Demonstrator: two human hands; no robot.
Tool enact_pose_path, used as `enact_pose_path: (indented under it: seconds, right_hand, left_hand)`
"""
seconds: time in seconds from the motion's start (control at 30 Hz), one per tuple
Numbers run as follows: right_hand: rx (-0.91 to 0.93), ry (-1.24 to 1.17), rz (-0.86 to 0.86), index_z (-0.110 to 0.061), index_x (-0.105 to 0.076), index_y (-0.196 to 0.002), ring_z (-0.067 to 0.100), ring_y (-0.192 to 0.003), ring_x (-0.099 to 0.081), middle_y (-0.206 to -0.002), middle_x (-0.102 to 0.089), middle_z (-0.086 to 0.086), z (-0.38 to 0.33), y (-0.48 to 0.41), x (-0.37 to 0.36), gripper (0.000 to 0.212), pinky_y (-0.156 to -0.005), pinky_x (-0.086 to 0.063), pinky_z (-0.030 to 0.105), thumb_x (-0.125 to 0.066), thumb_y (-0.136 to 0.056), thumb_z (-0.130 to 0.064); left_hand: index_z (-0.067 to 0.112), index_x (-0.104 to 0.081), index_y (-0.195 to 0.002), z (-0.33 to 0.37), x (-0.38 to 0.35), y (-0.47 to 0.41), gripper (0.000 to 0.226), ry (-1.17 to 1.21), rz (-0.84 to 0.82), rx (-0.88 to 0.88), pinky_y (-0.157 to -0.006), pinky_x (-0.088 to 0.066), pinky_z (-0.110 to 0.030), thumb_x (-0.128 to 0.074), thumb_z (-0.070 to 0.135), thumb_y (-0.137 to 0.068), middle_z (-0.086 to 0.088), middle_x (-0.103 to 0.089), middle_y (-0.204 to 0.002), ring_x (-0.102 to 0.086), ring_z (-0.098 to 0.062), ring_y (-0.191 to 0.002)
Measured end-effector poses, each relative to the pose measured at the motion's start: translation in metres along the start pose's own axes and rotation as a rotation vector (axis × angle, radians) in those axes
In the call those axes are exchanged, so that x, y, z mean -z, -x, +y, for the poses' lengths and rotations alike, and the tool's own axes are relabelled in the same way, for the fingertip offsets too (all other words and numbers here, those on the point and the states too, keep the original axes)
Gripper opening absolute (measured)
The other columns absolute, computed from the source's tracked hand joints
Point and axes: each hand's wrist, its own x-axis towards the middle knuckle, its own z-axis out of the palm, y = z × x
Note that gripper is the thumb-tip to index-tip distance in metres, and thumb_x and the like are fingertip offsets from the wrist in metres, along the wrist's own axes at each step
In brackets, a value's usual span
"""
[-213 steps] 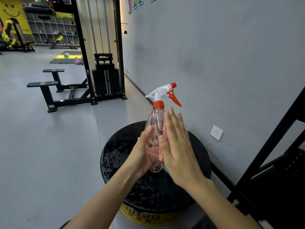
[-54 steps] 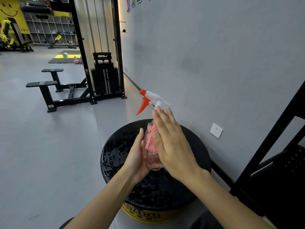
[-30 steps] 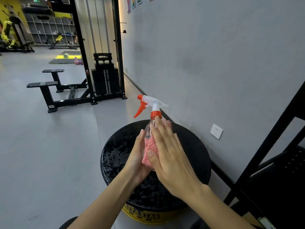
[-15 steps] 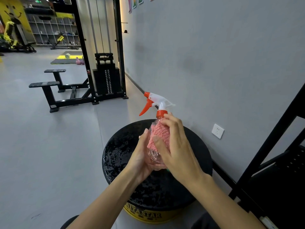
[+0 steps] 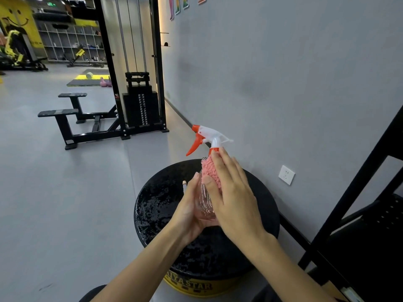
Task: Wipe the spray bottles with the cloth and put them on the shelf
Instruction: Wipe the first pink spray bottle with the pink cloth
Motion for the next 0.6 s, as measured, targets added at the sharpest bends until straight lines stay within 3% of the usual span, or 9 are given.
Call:
enact_pose_path:
  seconds: [0.1, 0.23, 0.43, 0.5, 0.53, 0.6]
  right_hand:
    - [0.013, -0.209, 0.087, -0.032, -0.034, -0.147, -0.001, -0.142, -0.027, -0.154, -0.032, -0.016, 0.005, 0.002, 0.000, 0.047, -0.114, -0.034, 0.030, -0.036, -0.101, -0.040]
    - [-0.071, -0.433, 0.252, -0.022, -0.063, -0.122, -0.007, -0.106, -0.061, -0.117, -0.068, -0.009, 0.017, -0.005, 0.010, 0.034, -0.091, -0.049, 0.016, -0.044, -0.099, -0.038]
    - [-0.370, -1.077, 0.365, -0.019, -0.070, -0.092, 0.010, -0.095, -0.067, -0.100, -0.071, -0.002, 0.024, -0.038, 0.047, 0.029, -0.083, -0.053, 0.027, -0.043, -0.103, -0.024]
    - [-0.354, -1.089, 0.434, -0.020, -0.070, -0.091, 0.021, -0.105, -0.066, -0.102, -0.070, 0.001, 0.022, -0.051, 0.057, 0.030, -0.092, -0.053, 0.039, -0.043, -0.103, -0.025]
    - [-0.290, -1.041, 0.466, -0.019, -0.070, -0.097, 0.020, -0.110, -0.064, -0.109, -0.070, 0.000, 0.020, -0.058, 0.060, 0.030, -0.096, -0.051, 0.038, -0.042, -0.104, -0.024]
    - [-0.129, -0.829, 0.510, -0.010, -0.066, -0.113, 0.002, -0.110, -0.061, -0.120, -0.066, -0.004, 0.013, -0.070, 0.060, 0.030, -0.093, -0.048, 0.019, -0.040, -0.104, -0.022]
  left_hand:
    - [0.018, -0.067, -0.106, 0.000, 0.001, 0.000, 0.055, 0.009, -0.007, -0.005, -0.056, -0.058, -0.038, -0.035, 0.060, -0.091, -0.003, -0.076, -0.086, -0.073, -0.020, -0.072]
    - [0.015, -0.063, -0.116, 0.003, 0.006, -0.001, 0.068, -0.013, -0.014, 0.005, -0.070, -0.059, -0.051, -0.037, 0.066, -0.080, -0.012, -0.075, -0.099, -0.073, -0.029, -0.086]
    - [0.013, -0.060, -0.121, 0.005, 0.011, 0.003, 0.067, 0.006, 0.007, 0.021, -0.076, -0.057, -0.052, -0.031, 0.063, -0.088, -0.014, -0.074, -0.104, -0.072, -0.029, -0.091]
    - [0.015, -0.060, -0.123, 0.004, 0.010, 0.003, 0.065, 0.008, 0.006, 0.029, -0.077, -0.057, -0.051, -0.026, 0.062, -0.093, -0.012, -0.074, -0.106, -0.072, -0.028, -0.094]
    - [0.016, -0.060, -0.122, 0.004, 0.010, 0.004, 0.064, 0.011, 0.006, 0.032, -0.076, -0.057, -0.050, -0.025, 0.062, -0.094, -0.011, -0.074, -0.106, -0.072, -0.028, -0.095]
    - [0.017, -0.060, -0.121, 0.004, 0.007, 0.004, 0.062, 0.020, -0.004, 0.035, -0.072, -0.058, -0.048, -0.027, 0.062, -0.092, -0.010, -0.075, -0.106, -0.072, -0.027, -0.095]
